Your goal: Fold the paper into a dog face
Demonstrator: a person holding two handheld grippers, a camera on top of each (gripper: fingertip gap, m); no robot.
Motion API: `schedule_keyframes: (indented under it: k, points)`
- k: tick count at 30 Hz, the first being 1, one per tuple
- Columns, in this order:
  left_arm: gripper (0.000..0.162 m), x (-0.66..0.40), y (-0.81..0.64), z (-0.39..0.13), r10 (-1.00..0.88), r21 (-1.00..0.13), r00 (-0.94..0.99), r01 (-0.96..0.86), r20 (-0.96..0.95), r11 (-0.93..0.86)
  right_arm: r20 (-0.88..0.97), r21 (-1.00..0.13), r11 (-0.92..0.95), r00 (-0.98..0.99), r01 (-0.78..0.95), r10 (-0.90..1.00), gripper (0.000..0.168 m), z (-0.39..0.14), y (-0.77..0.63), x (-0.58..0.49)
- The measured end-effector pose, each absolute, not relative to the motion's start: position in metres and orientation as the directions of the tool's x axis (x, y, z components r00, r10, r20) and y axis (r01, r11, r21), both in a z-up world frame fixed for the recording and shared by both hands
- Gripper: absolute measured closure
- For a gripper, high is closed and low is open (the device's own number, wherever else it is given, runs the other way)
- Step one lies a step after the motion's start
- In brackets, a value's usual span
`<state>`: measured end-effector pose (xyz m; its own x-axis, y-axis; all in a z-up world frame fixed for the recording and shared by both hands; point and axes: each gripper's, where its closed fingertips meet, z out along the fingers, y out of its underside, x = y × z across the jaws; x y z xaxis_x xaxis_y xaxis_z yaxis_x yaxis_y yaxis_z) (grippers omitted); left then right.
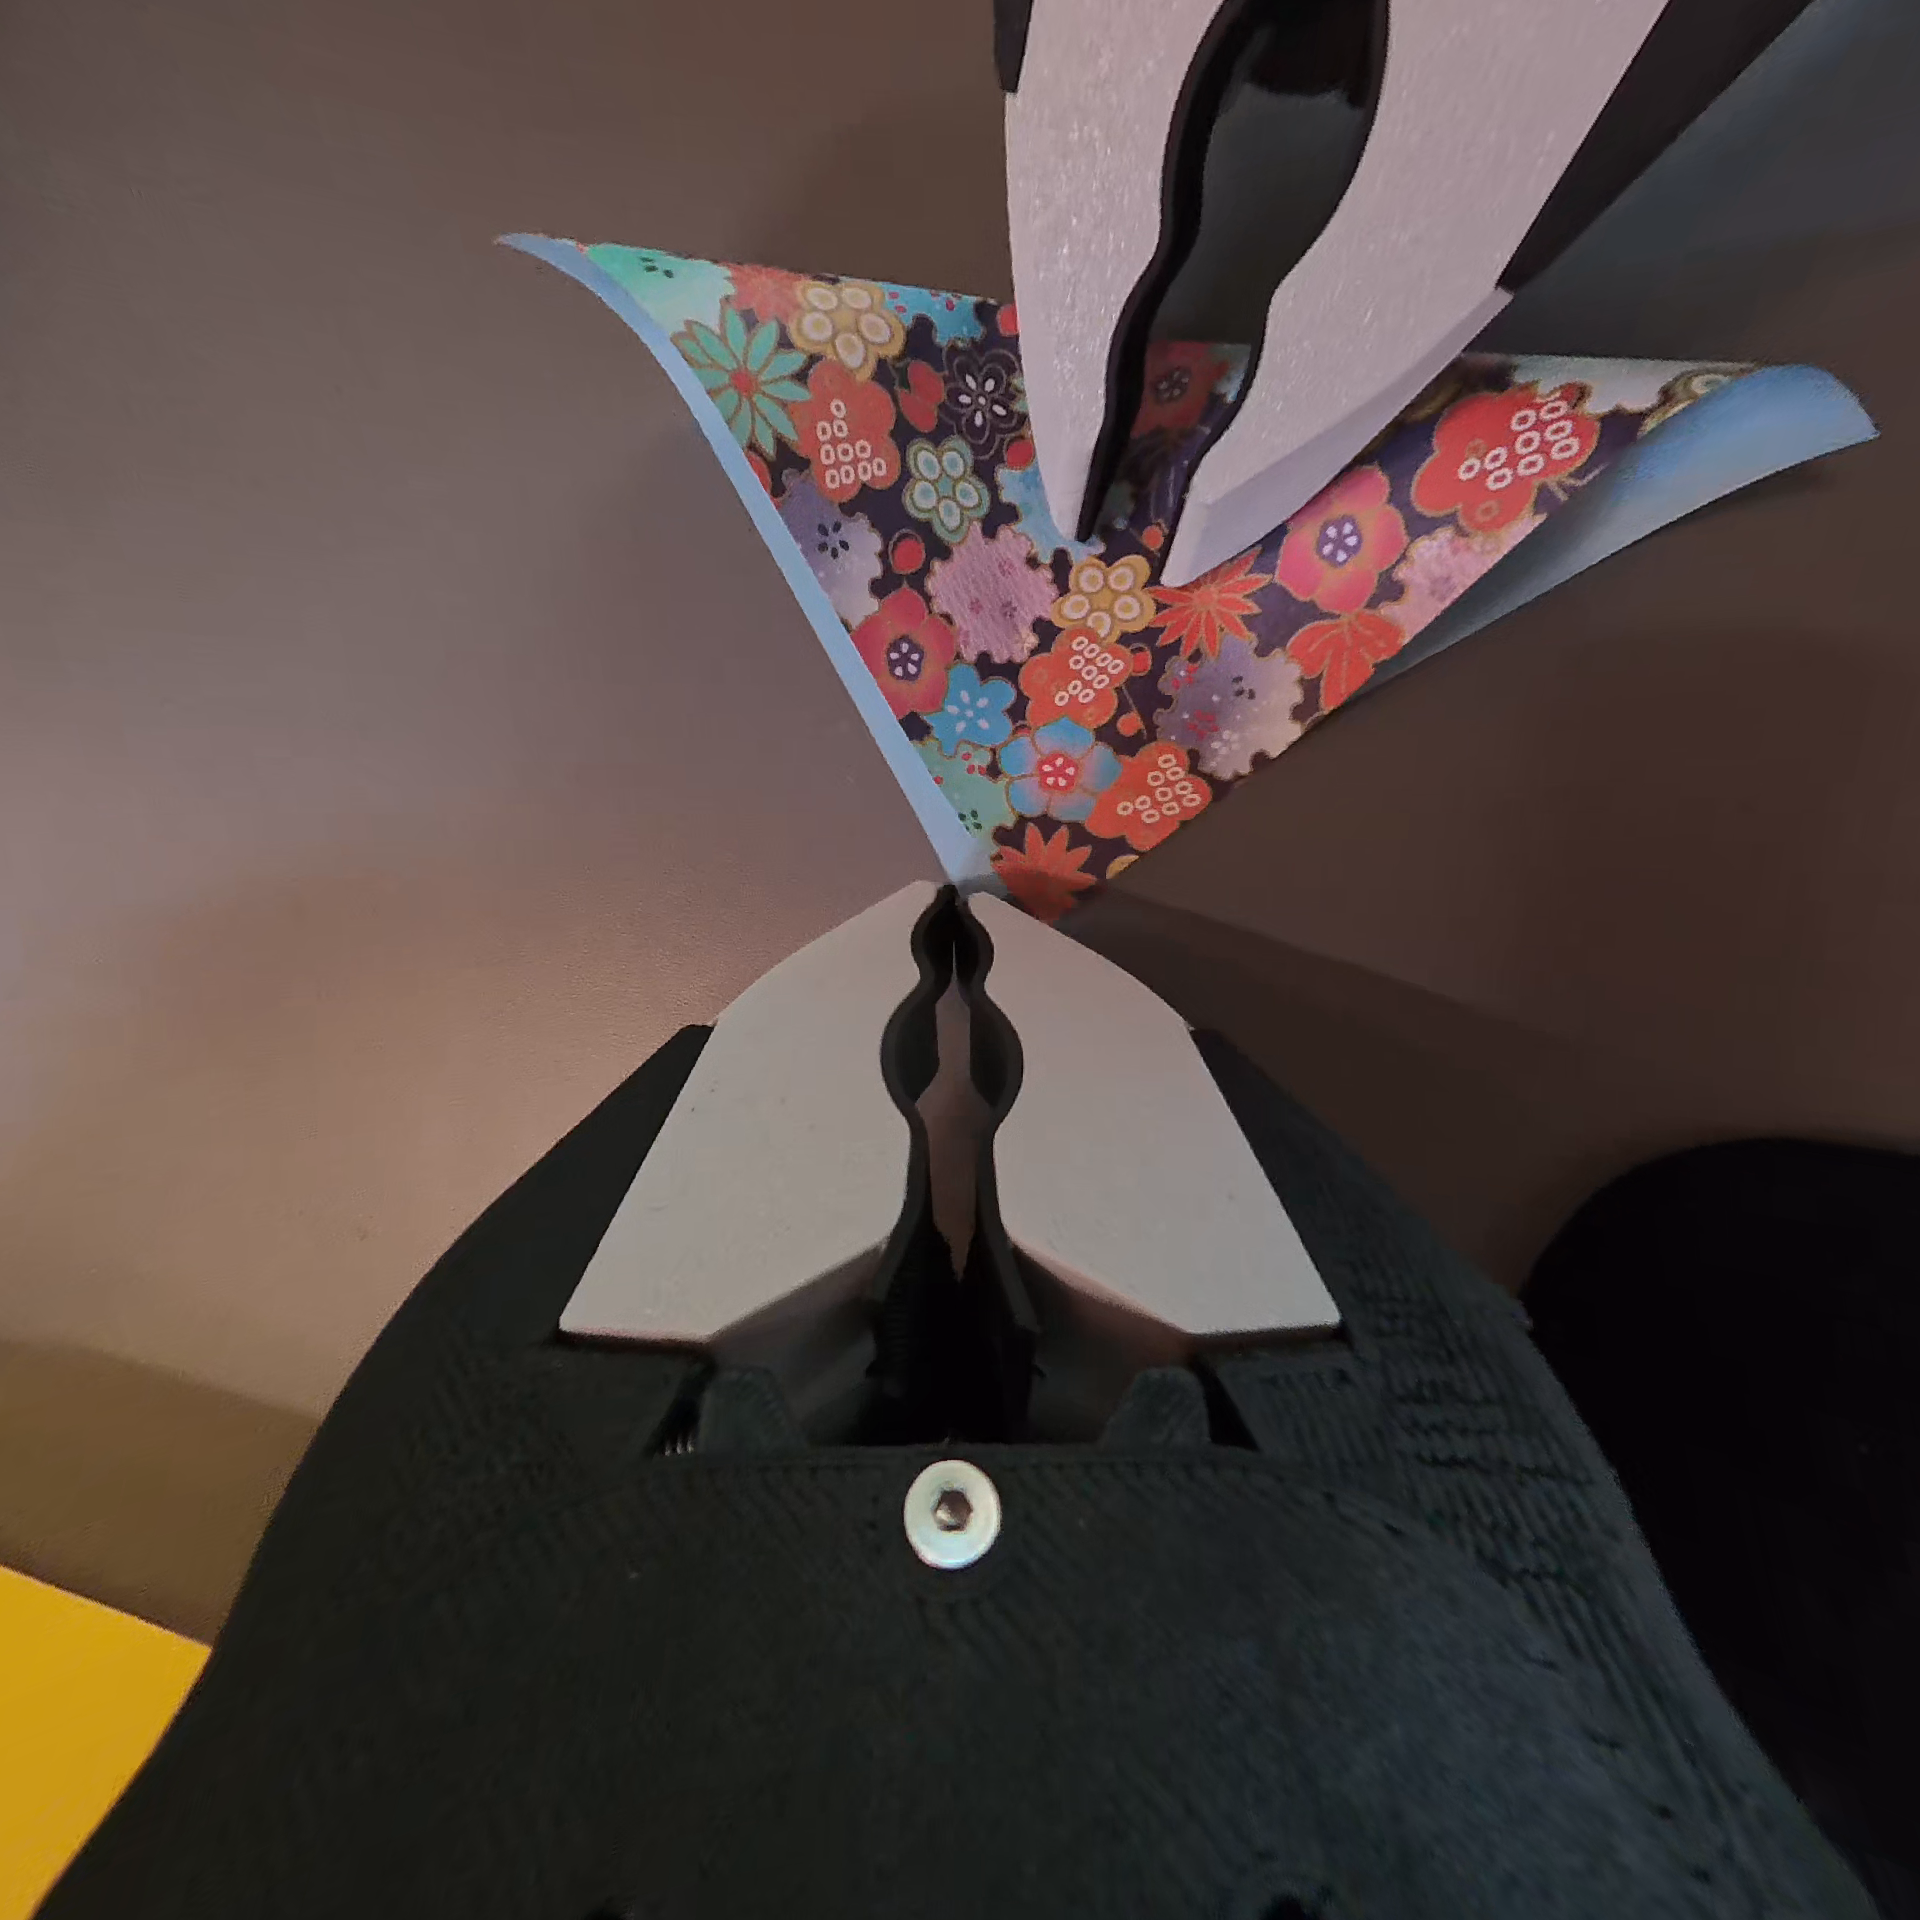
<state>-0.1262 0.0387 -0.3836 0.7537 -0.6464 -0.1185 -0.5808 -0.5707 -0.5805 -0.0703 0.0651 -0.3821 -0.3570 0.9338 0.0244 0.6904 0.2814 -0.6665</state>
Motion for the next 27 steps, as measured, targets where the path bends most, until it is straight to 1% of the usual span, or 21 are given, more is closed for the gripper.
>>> schedule_keyframes:
  k: [5, 8, 10, 13, 16, 21, 27]
  points:
    - [0.162, -0.126, 0.038, -0.384, -0.665, -0.567, 0.735, -0.606, -0.13, -0.558, 0.025, -0.668, 0.259, -0.327, 0.698, 0.945, 0.155, -0.382, 0.068, -0.072]
    - [0.162, -0.126, 0.039, -0.384, -0.697, -0.534, 0.698, -0.657, -0.163, -0.532, 0.031, -0.67, 0.283, -0.355, 0.687, 0.934, 0.155, -0.382, 0.066, -0.071]
    - [0.162, -0.129, 0.043, -0.383, -0.683, -0.525, 0.707, -0.658, -0.184, -0.54, 0.025, -0.667, 0.298, -0.379, 0.683, 0.925, 0.155, -0.382, 0.064, -0.068]
    - [0.162, -0.115, 0.045, -0.376, -0.706, -0.606, 0.697, -0.619, -0.128, -0.501, 0.03, -0.664, 0.326, -0.412, 0.673, 0.911, 0.155, -0.382, 0.061, -0.066]
    - [0.162, -0.118, 0.04, -0.384, -0.719, -0.571, 0.687, -0.633, -0.105, -0.522, 0.027, -0.662, 0.332, -0.421, 0.672, 0.906, 0.155, -0.382, 0.061, -0.065]
    - [0.162, -0.116, 0.037, -0.384, -0.71, -0.589, 0.702, -0.598, -0.055, -0.544, 0.023, -0.67, 0.336, -0.434, 0.662, 0.901, 0.156, -0.382, 0.06, -0.065]
    - [0.162, -0.116, 0.037, -0.384, -0.719, -0.568, 0.694, -0.605, -0.034, -0.558, 0.016, -0.684, 0.278, -0.366, 0.674, 0.93, 0.157, -0.382, 0.066, -0.068]
